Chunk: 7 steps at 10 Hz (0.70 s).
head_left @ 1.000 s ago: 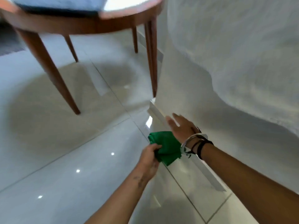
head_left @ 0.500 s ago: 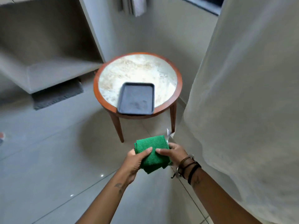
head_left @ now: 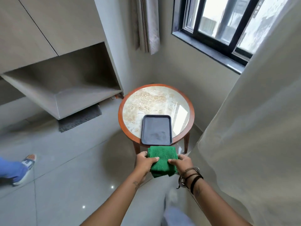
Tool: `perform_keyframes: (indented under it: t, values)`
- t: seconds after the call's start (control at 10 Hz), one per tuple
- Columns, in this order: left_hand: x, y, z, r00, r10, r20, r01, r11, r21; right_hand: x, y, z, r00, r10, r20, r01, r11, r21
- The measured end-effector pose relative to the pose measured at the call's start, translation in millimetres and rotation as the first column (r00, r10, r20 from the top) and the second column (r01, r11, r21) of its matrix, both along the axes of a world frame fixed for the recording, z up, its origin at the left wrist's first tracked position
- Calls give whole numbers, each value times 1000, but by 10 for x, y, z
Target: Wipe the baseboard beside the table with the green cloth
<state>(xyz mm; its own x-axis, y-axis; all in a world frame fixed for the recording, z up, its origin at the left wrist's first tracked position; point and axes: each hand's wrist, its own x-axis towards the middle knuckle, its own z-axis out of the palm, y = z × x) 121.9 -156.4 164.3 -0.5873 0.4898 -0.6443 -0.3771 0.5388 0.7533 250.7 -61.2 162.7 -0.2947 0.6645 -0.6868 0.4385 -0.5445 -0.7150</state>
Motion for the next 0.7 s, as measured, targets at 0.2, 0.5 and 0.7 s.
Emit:
perform_keyframes:
  t: [0.2, 0.5, 0.7]
  values:
    - [-782, 899, -678, 993, 2, -120, -20, 988, -153, -939, 821, -682, 986, 48, 159, -62, 994, 88]
    - [-1584, 1976, -1889, 914, -338, -223, 240, 895, -375, -1894, 1794, -1864, 829, 232, 509, -334, 935, 118]
    - [-1548, 2006, -1591, 704, -609, -365, 366, 752, -548, -1875, 1761, -1786, 551, 368, 749, -666, 735, 129]
